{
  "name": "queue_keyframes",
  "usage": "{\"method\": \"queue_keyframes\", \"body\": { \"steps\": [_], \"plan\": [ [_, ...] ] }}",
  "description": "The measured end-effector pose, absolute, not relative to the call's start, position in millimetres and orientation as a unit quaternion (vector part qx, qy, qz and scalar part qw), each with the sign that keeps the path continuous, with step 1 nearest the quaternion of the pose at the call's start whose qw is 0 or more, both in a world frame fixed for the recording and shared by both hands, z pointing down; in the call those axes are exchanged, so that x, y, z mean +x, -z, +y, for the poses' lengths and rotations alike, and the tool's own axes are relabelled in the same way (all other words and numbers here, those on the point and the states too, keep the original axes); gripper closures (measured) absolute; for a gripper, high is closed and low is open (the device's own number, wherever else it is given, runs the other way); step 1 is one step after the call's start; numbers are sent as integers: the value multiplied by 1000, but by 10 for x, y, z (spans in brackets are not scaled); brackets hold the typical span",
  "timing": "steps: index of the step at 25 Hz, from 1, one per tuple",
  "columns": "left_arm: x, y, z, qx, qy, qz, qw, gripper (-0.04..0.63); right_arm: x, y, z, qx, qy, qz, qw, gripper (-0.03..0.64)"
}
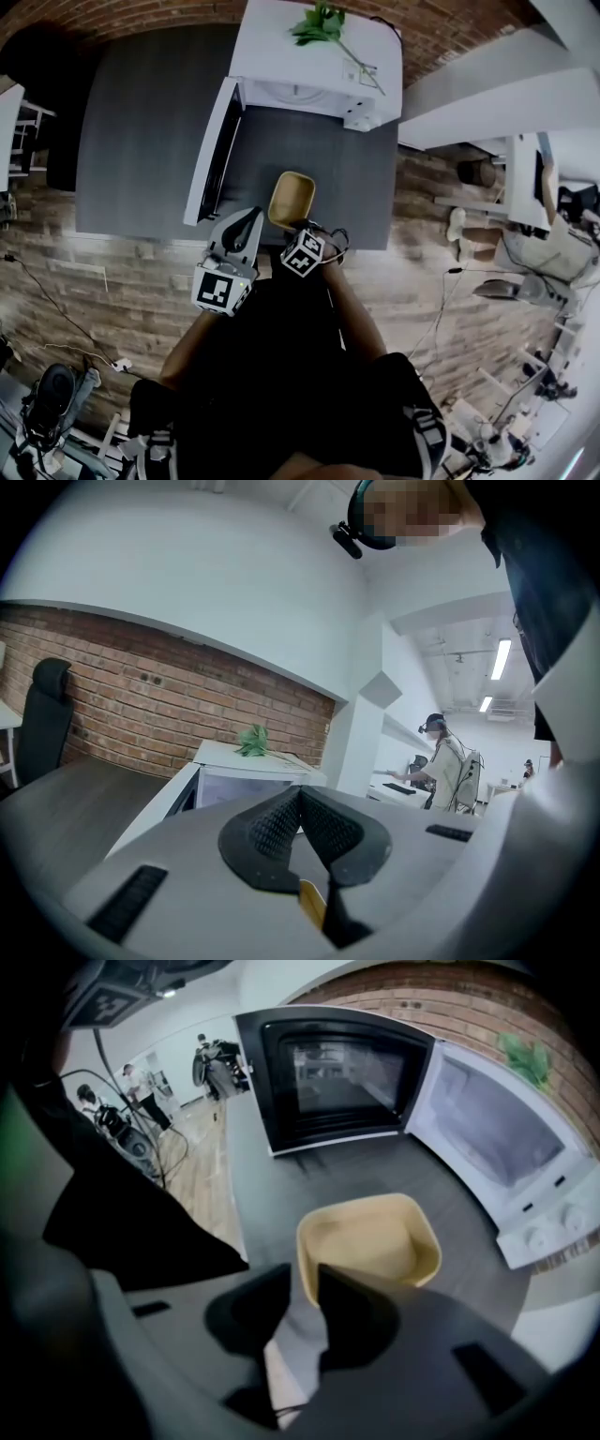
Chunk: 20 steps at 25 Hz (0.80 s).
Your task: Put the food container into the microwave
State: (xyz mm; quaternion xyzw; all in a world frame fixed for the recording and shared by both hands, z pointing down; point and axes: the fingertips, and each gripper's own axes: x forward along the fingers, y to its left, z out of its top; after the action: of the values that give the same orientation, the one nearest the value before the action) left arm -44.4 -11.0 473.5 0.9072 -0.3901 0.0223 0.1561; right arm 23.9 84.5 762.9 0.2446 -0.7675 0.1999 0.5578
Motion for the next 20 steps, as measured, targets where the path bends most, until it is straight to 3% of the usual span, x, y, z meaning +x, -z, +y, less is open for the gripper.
{"method": "queue_keyframes", "body": {
  "steps": [20],
  "plan": [
    [-511,-4824,-147,901,-32,-399,165,560,225,-8064,874,209,-200,-747,598,511]
  ]
}}
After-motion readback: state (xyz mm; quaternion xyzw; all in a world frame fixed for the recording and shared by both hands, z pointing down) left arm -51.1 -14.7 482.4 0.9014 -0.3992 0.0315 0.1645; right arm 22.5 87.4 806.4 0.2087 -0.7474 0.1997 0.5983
